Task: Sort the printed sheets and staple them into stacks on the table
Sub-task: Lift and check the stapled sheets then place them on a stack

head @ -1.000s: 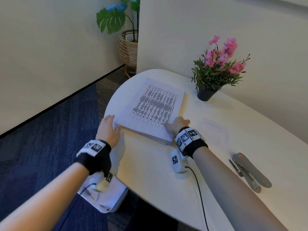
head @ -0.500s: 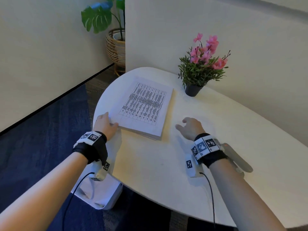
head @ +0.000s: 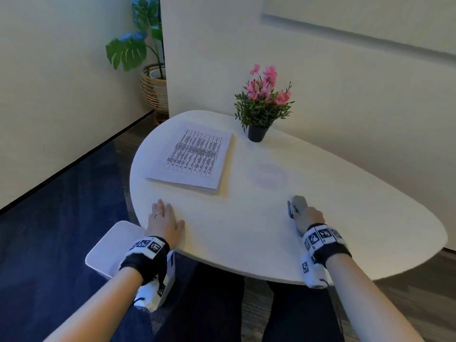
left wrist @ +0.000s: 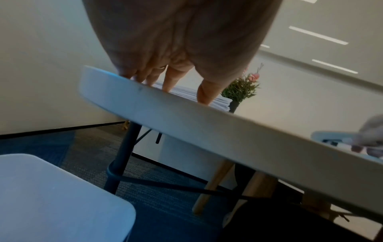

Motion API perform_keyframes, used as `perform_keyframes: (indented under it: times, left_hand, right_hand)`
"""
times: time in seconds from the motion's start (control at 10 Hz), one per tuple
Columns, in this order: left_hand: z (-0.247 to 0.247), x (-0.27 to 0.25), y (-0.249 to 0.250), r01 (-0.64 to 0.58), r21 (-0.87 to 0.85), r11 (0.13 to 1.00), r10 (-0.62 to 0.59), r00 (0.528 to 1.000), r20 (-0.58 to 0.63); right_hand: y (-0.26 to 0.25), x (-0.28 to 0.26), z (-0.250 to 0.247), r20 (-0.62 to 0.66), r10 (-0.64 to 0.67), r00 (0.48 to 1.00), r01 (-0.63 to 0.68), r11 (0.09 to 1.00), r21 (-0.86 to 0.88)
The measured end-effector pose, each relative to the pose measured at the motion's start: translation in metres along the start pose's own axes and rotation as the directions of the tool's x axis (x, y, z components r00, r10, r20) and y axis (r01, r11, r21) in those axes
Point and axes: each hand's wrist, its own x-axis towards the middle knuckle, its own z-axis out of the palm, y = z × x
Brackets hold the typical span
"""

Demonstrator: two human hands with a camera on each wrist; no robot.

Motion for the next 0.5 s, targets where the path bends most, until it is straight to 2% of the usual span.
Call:
perform_keyframes:
  times: [0.2, 0.3, 0.4, 0.5]
  left_hand:
    - [0.005, -0.021, 0.020, -0.066, 0.123, 0.990, 0.060, 0.997, 0.053]
    - [0.005, -0.031, 0.035, -0.141, 0.101, 0.985, 0.130, 0.986, 0.102]
    - [0.012, -0.041, 0.049, -0.238, -0.015, 0.971, 0.238, 0.965, 0.112]
    - [0.014, -0.051, 0.071, -0.382, -0.049, 0.923, 0.385, 0.917, 0.100]
  right_hand:
    - [-0.024, -0.030, 0.007, 0.046, -0.165, 0.985, 0.158, 0.979, 0.127]
    - [-0.026, -0.043, 0.002, 0.060, -0.091, 0.994, 0.088, 0.995, 0.050]
    - [-0.021, -0.057, -0.007, -0.028, 0.030, 0.999, -0.028, 0.997, 0.068]
    - [-0.016, -0.072, -0.003, -0.220, -0.089, 0.972, 0.108, 0.991, 0.078]
